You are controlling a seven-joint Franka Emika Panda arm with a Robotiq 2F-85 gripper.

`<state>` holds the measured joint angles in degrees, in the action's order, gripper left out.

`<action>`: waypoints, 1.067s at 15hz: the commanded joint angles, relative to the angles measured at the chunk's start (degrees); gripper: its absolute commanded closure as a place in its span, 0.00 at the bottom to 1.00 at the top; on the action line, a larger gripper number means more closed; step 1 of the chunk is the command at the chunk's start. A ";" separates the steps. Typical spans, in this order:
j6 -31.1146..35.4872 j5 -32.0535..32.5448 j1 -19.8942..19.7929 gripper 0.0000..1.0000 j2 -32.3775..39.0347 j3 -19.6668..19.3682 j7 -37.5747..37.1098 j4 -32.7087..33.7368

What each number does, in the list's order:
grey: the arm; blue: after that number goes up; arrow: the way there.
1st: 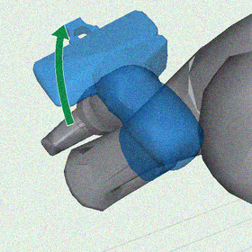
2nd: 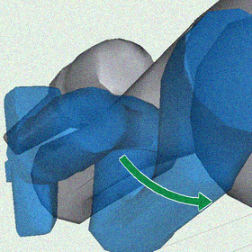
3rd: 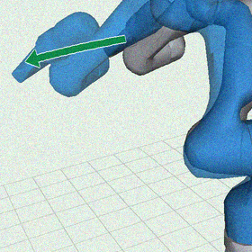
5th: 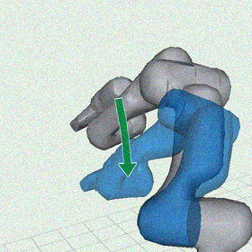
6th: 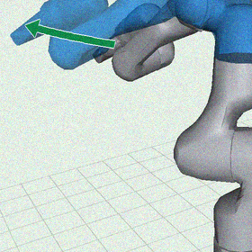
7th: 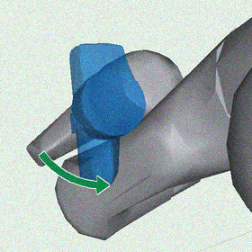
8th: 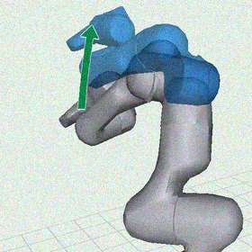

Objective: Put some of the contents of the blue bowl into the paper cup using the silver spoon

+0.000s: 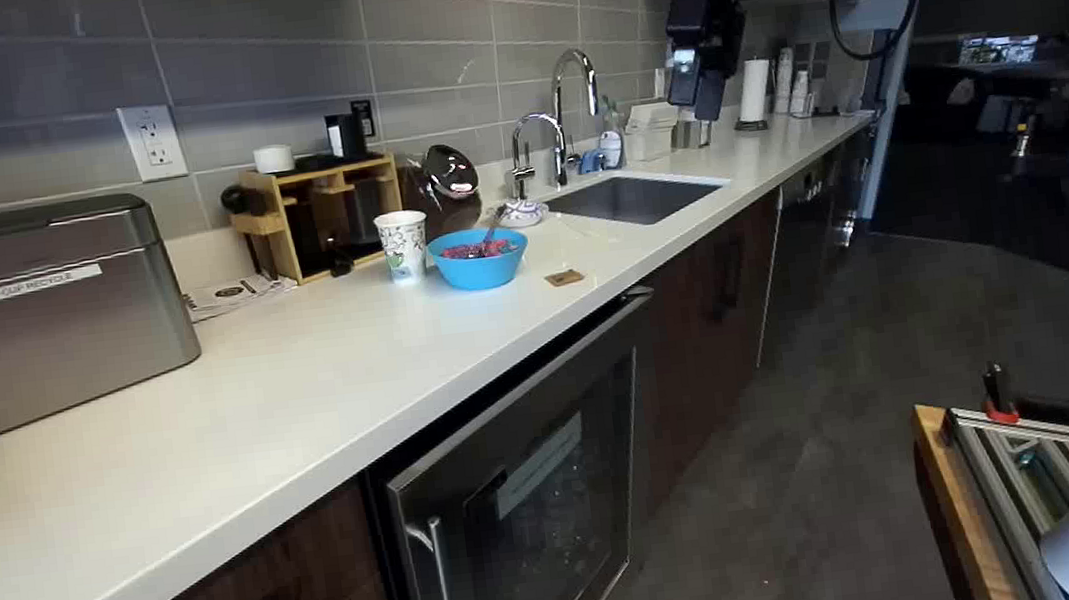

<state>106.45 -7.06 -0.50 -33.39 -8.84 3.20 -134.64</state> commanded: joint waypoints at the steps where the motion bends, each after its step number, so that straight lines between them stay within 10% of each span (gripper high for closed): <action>1: -0.17 -0.58 -1.22 0.00 0.15 0.94 0.54 0.12; 9: -0.17 -0.58 -1.22 0.00 0.14 0.94 0.55 0.12; 16: 19.01 -15.20 -2.41 0.00 19.45 -5.63 0.11 9.81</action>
<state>119.51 -15.01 -2.60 -24.01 -11.91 2.09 -131.05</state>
